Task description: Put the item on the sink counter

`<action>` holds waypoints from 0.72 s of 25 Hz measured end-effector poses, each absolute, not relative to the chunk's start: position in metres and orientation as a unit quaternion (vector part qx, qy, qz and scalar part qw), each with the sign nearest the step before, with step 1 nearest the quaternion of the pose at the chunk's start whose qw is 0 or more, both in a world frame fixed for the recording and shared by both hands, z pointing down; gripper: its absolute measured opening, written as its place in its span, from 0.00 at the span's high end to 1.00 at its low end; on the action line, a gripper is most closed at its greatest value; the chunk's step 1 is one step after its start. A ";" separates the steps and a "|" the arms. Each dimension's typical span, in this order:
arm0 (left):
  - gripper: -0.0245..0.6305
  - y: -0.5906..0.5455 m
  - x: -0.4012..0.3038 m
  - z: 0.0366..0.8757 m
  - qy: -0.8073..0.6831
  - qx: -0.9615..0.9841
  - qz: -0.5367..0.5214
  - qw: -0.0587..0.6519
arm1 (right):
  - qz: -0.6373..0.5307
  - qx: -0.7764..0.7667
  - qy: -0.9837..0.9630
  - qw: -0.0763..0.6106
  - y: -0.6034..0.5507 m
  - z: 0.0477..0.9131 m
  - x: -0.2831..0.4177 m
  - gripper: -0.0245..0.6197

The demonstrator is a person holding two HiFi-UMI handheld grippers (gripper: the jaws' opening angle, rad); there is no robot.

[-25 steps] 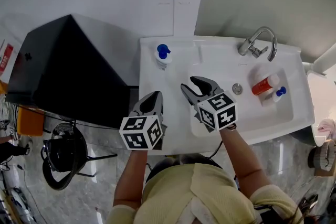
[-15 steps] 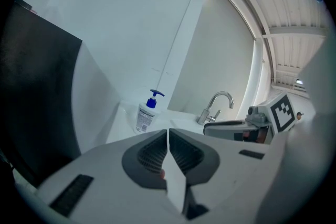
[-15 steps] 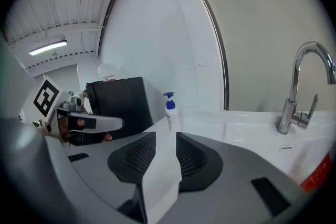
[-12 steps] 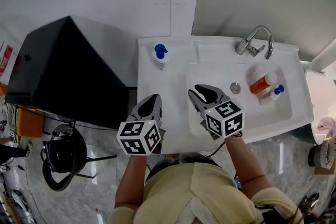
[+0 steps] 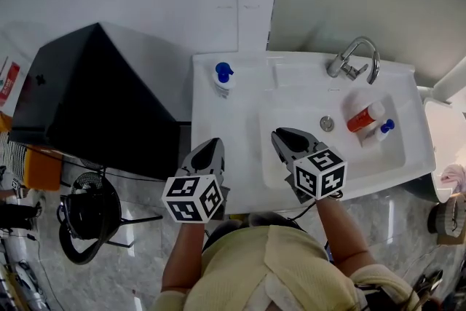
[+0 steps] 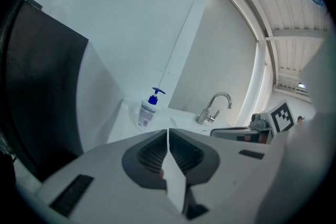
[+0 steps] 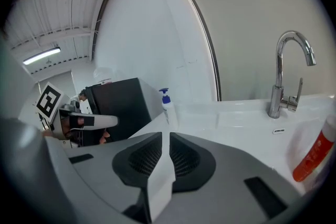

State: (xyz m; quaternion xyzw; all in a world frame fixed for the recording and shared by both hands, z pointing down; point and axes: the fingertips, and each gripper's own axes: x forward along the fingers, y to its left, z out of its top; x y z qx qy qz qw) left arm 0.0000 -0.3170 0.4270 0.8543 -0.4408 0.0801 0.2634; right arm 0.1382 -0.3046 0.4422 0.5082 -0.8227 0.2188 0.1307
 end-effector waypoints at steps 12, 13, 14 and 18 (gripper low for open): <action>0.89 -0.312 -0.014 0.445 -0.457 0.841 0.097 0.273 | 0.239 0.518 -0.807 0.151 -0.299 0.460 0.143 0.91; 0.89 -0.313 -0.015 0.446 -0.459 0.840 0.097 0.275 | 0.241 0.518 -0.807 0.152 -0.299 0.461 0.143 0.92; 0.89 -0.314 -0.016 0.447 -0.460 0.838 0.097 0.276 | 0.244 0.517 -0.807 0.153 -0.299 0.462 0.142 0.92; 0.89 -0.315 -0.022 0.449 -0.465 0.835 0.098 0.278 | 0.254 0.512 -0.806 0.156 -0.298 0.467 0.141 0.92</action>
